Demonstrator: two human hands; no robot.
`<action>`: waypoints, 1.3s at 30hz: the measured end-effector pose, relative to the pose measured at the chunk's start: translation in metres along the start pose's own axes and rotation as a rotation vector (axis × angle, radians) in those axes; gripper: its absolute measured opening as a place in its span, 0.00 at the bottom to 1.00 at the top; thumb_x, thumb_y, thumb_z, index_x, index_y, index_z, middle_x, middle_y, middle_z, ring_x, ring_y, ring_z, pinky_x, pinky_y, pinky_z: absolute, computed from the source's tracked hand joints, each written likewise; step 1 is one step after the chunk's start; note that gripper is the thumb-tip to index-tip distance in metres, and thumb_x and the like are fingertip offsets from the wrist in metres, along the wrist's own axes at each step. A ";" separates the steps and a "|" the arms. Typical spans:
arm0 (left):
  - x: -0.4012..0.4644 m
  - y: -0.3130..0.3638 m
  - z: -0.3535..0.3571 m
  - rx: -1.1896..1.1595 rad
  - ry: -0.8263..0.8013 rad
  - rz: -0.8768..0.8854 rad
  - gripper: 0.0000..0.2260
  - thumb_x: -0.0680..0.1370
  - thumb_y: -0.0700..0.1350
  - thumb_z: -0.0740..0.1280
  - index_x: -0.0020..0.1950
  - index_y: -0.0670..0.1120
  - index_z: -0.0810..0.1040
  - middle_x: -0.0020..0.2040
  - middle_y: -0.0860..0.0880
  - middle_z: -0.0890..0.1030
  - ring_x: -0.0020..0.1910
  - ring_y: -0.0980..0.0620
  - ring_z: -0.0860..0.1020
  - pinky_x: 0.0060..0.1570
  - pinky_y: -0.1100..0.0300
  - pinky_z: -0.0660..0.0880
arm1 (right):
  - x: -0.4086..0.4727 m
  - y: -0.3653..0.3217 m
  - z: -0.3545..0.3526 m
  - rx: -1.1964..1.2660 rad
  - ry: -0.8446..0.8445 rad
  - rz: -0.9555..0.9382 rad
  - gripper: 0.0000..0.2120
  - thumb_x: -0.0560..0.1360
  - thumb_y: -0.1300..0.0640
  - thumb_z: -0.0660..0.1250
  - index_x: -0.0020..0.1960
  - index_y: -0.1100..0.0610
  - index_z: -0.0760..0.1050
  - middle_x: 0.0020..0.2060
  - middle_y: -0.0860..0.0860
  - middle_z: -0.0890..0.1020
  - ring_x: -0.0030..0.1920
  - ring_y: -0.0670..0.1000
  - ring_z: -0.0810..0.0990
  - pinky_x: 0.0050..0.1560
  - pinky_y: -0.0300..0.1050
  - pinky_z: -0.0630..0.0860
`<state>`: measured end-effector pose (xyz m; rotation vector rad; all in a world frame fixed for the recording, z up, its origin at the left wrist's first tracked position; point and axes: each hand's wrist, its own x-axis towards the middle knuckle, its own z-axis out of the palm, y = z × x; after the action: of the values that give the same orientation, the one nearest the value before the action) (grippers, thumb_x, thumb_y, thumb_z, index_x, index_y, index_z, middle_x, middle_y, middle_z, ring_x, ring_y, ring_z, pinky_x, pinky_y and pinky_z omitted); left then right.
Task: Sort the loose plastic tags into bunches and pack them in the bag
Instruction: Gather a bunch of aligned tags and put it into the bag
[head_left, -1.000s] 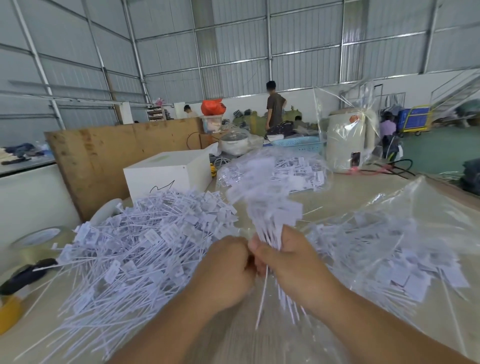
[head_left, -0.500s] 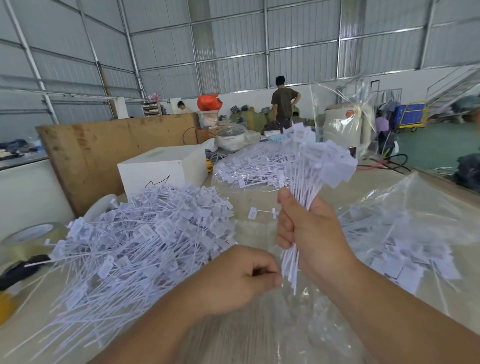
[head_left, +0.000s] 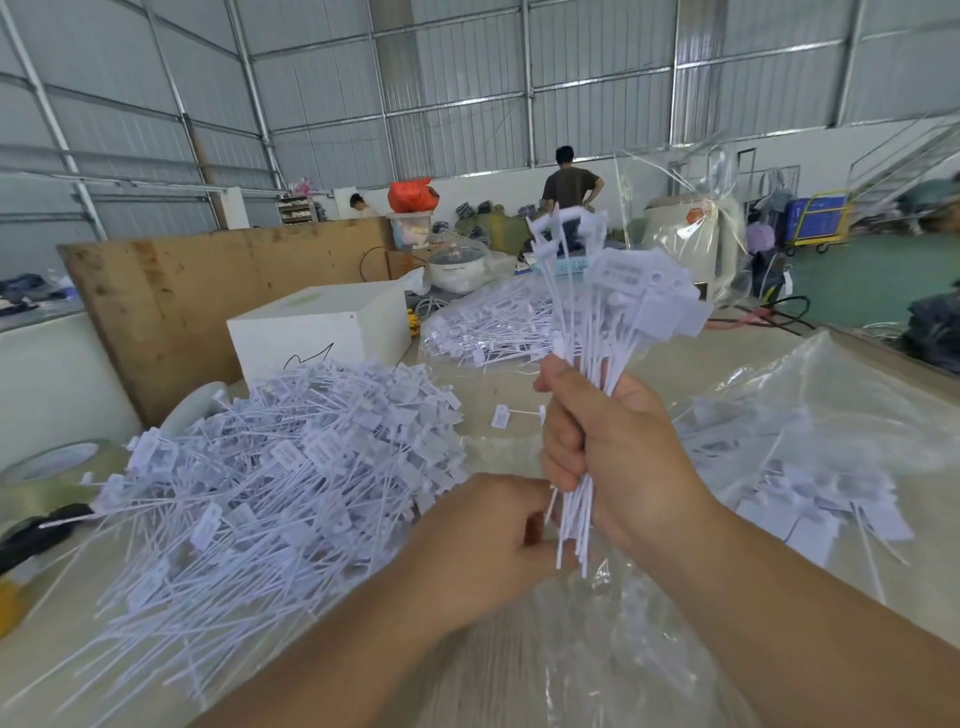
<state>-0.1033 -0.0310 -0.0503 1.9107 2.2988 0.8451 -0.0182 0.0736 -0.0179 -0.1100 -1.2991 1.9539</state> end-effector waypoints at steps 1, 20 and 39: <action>0.000 0.001 0.003 0.013 0.025 0.015 0.14 0.72 0.58 0.72 0.33 0.54 0.73 0.28 0.56 0.72 0.26 0.58 0.69 0.28 0.61 0.64 | -0.002 0.002 0.001 -0.001 -0.006 0.005 0.10 0.76 0.56 0.69 0.37 0.57 0.76 0.21 0.51 0.66 0.19 0.47 0.61 0.21 0.36 0.62; -0.003 0.006 0.005 -0.215 0.012 -0.164 0.06 0.74 0.41 0.68 0.39 0.39 0.78 0.29 0.44 0.75 0.27 0.56 0.68 0.30 0.59 0.63 | -0.009 0.021 0.001 -0.177 0.015 -0.018 0.09 0.76 0.61 0.69 0.38 0.53 0.80 0.21 0.50 0.65 0.21 0.48 0.63 0.24 0.40 0.64; 0.001 0.010 0.014 -0.398 -0.037 -0.198 0.11 0.77 0.46 0.65 0.34 0.49 0.75 0.25 0.53 0.70 0.24 0.58 0.67 0.25 0.64 0.61 | -0.012 0.020 0.003 -0.300 0.034 -0.072 0.09 0.77 0.56 0.68 0.38 0.54 0.78 0.20 0.49 0.67 0.20 0.47 0.66 0.25 0.41 0.65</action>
<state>-0.0898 -0.0242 -0.0575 1.4953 2.0584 1.1260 -0.0224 0.0603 -0.0365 -0.2397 -1.5444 1.6792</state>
